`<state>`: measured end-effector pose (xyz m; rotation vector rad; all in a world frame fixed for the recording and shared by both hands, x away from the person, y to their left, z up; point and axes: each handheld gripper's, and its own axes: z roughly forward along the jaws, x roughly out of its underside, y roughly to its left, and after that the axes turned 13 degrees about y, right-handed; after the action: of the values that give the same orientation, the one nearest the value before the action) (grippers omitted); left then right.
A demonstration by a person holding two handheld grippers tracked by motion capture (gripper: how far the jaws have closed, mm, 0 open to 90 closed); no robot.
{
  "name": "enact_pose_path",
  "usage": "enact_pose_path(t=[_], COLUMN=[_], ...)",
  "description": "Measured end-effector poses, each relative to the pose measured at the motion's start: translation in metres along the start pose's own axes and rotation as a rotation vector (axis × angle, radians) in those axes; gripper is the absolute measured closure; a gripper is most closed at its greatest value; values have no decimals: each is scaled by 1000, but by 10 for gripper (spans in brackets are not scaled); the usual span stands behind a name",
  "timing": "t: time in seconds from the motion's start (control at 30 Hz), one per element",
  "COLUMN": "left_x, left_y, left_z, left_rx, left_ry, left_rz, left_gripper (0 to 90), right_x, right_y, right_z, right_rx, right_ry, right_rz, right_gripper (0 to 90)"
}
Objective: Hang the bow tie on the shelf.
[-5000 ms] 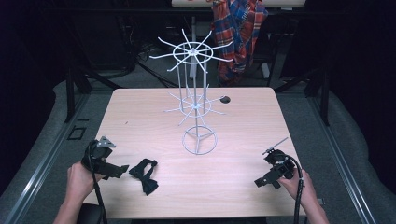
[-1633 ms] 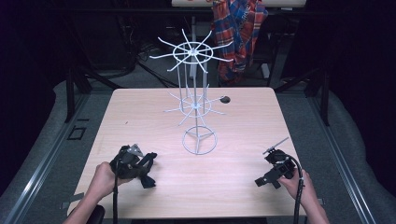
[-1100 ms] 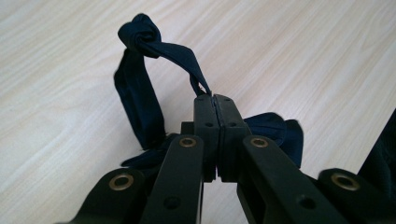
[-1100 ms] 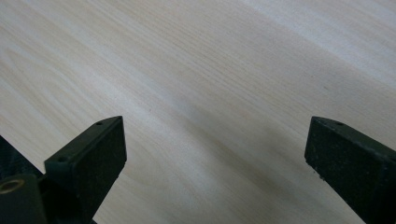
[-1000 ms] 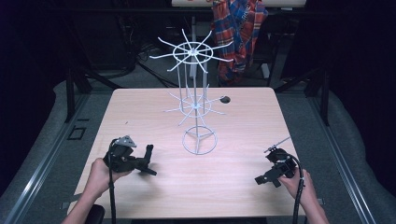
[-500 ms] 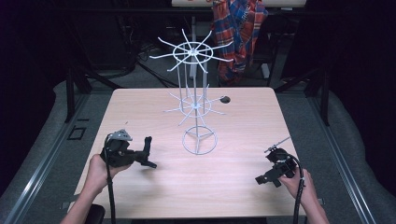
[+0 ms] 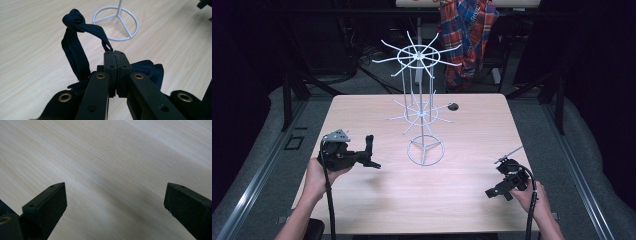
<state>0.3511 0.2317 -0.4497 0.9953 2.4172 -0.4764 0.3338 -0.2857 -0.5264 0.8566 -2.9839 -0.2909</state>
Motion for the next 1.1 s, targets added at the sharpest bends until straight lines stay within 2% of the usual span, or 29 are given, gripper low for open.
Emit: enact_pose_path(t=[0.03,0.07,0.13,0.2,0.23,0.3,0.33,0.4,0.43,0.47,0.53,0.6,0.7,0.97,1.0,1.1], left_x=[-2,-3,-7,-8,-11,-13,-14,-16,-16,-18,-20,-21,-24,-33,-34,-36], left_y=[0,0,0,0,0,1,1,3,3,4,5,5,6,6,6,5], left_z=[-1,-1,-2,-3,-3,-4,-4,-4,-4,-4,-5,-5,-6,-10,-10,-11], left_rx=[-4,-8,-10,-7,-9,-10,-13,-8,-8,-10,-9,-5,-5,-9,-8,-8], left_ry=[-6,-13,-24,-24,-34,-36,-45,-49,-49,-55,-59,-59,-70,-102,-105,-107], left_rz=[1,4,9,11,12,17,12,8,8,8,11,11,12,21,21,27], left_gripper=[893,893,893,894,894,894,893,893,894,894,894,893,894,894,894,893], right_x=[0,1,1,1,1,1,1,1,1,1,1,2,1,2,2,2], right_y=[0,1,-1,-1,0,0,-1,-1,0,0,-1,0,-1,-1,-2,-1], right_z=[0,2,1,1,1,1,1,1,3,3,1,3,2,2,1,3], right_rx=[-8,-23,-4,-5,-25,-23,-5,-13,-15,-30,-23,-15,-20,-25,-9,-19], right_ry=[-6,-35,-11,-15,-19,-19,-10,-4,-25,-28,-8,-24,-3,-12,8,-5], right_rz=[5,31,6,9,19,17,9,11,31,28,12,30,10,20,1,17], right_gripper=[43,44,45,45,45,45,46,47,48,49,49,49,49,50,50,50])
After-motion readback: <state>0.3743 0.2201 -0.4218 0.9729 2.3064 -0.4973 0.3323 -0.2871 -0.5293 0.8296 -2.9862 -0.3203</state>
